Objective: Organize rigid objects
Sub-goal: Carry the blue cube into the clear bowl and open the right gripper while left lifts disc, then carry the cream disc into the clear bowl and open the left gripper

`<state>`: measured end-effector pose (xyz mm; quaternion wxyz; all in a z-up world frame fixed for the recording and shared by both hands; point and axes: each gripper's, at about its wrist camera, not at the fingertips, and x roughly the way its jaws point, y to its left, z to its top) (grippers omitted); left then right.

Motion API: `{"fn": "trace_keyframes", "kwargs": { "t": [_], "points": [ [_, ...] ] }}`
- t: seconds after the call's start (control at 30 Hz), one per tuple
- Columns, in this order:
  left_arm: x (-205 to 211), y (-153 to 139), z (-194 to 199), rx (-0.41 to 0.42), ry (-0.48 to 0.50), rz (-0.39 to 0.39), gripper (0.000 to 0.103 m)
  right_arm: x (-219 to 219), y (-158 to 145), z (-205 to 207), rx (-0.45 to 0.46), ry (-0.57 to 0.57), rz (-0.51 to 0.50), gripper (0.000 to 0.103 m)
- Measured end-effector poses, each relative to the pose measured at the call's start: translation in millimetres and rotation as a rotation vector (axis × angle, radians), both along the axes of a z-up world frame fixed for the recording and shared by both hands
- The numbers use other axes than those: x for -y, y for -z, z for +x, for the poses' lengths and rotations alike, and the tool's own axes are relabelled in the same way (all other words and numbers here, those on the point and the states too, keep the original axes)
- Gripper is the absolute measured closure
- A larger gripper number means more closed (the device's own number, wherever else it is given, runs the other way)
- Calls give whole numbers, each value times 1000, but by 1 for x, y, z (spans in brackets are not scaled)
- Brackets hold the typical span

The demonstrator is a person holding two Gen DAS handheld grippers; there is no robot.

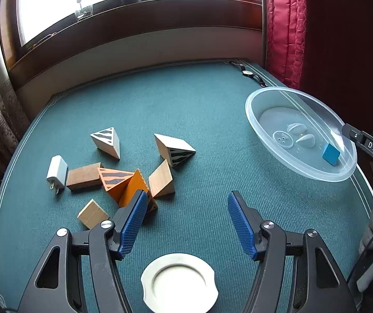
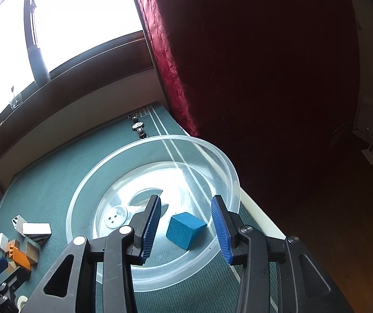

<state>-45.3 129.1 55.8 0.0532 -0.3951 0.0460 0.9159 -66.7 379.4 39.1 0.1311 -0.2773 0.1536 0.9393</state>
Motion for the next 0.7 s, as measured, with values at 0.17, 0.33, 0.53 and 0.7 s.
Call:
{"fn": "trace_keyframes", "kwargs": {
  "t": [0.17, 0.33, 0.53, 0.7],
  "points": [
    [24, 13, 7, 64, -41, 32, 37, 5, -3, 8, -49, 13, 26, 39],
    [38, 23, 22, 115, -44, 60, 32, 6, 1, 6, -42, 8, 29, 39],
    [35, 22, 34, 113, -3, 77, 25, 6, 3, 4, -31, 6, 22, 39],
    [25, 32, 33, 157, 20, 67, 25, 4, 5, 3, -25, 3, 20, 38]
  ]
}}
